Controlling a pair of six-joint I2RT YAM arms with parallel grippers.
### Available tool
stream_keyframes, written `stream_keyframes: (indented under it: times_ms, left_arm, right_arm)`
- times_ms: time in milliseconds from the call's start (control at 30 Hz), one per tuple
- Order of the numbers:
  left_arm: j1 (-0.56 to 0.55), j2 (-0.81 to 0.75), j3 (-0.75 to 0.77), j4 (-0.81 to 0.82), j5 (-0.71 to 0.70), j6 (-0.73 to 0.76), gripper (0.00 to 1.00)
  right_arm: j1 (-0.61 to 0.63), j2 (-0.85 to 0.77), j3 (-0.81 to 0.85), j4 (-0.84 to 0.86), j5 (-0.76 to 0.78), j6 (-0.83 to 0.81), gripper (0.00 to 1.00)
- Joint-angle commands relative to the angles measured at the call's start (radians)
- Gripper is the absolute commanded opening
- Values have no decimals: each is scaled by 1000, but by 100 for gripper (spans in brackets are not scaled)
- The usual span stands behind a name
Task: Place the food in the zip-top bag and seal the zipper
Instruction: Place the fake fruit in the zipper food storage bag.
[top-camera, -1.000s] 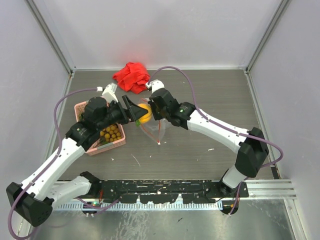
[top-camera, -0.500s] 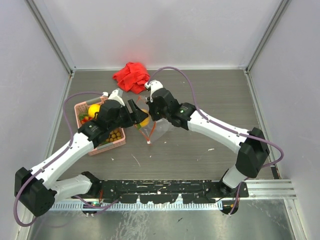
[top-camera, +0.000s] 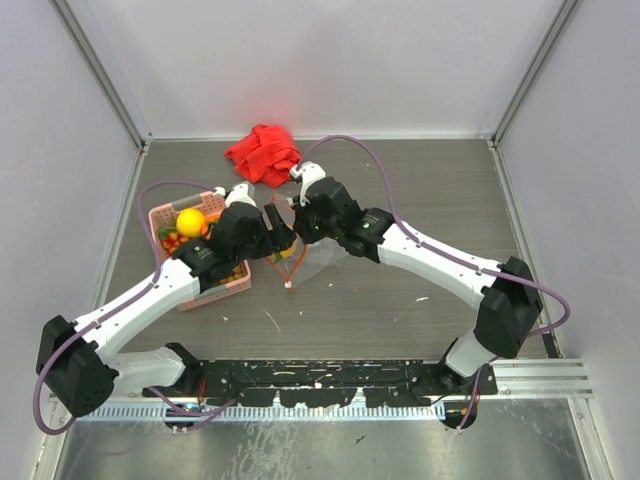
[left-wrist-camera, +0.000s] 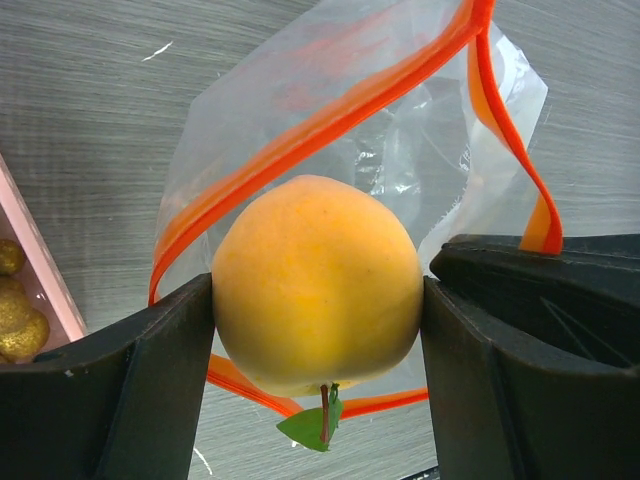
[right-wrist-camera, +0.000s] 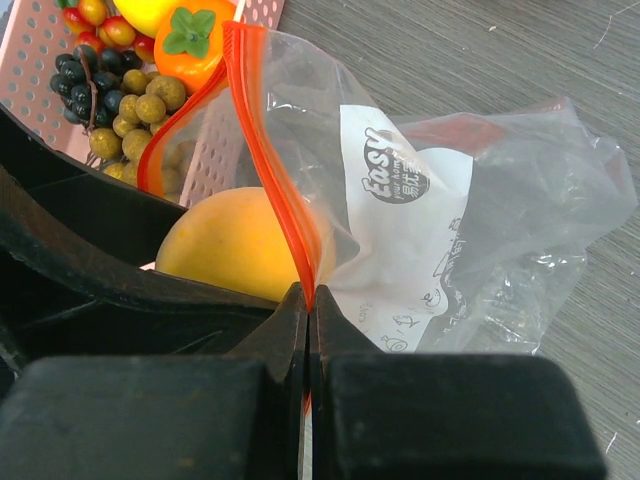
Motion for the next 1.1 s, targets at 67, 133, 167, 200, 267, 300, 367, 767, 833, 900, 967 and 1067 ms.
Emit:
stream_keyframes:
  times_ms: [67, 133, 167, 200, 267, 300, 367, 767, 833, 900, 967, 1067]
  left_arm:
    - [-18, -20, 55, 30, -31, 12, 79]
    - [-20, -29, 51, 29, -23, 12, 84]
    - [-20, -33, 50, 28, -20, 12, 86]
    - [-20, -37, 50, 24, -16, 12, 89]
    - [-19, -42, 51, 18, -6, 12, 95]
    - [-20, -45, 52, 14, -3, 11, 98]
    - [-19, -52, 55, 7, 0, 12, 99]
    - [-19, -119, 134, -193, 29, 28, 98]
    - [-20, -135, 142, -239, 4, 34, 97]
    - [-20, -152, 143, -286, -34, 35, 96]
    - [-20, -168, 128, -303, -79, 36, 95]
    - [-20, -180, 104, -305, -109, 35, 93]
  right_arm:
    - [6, -65, -11, 56, -2, 14, 0]
    - [7, -68, -14, 57, 5, 14, 0]
    - [6, -67, -15, 57, 9, 14, 0]
    - [7, -67, -15, 57, 11, 14, 0]
    - [6, -67, -15, 59, 15, 14, 0]
    - [7, -67, -17, 59, 16, 13, 0]
    - [6, -68, -20, 60, 21, 13, 0]
    - [5, -76, -26, 59, 41, 9, 0]
    - [5, -76, -24, 59, 47, 8, 0]
    - [5, -79, -25, 59, 47, 6, 0]
    - [5, -80, -26, 59, 49, 6, 0]
    - [5, -82, -27, 59, 52, 5, 0]
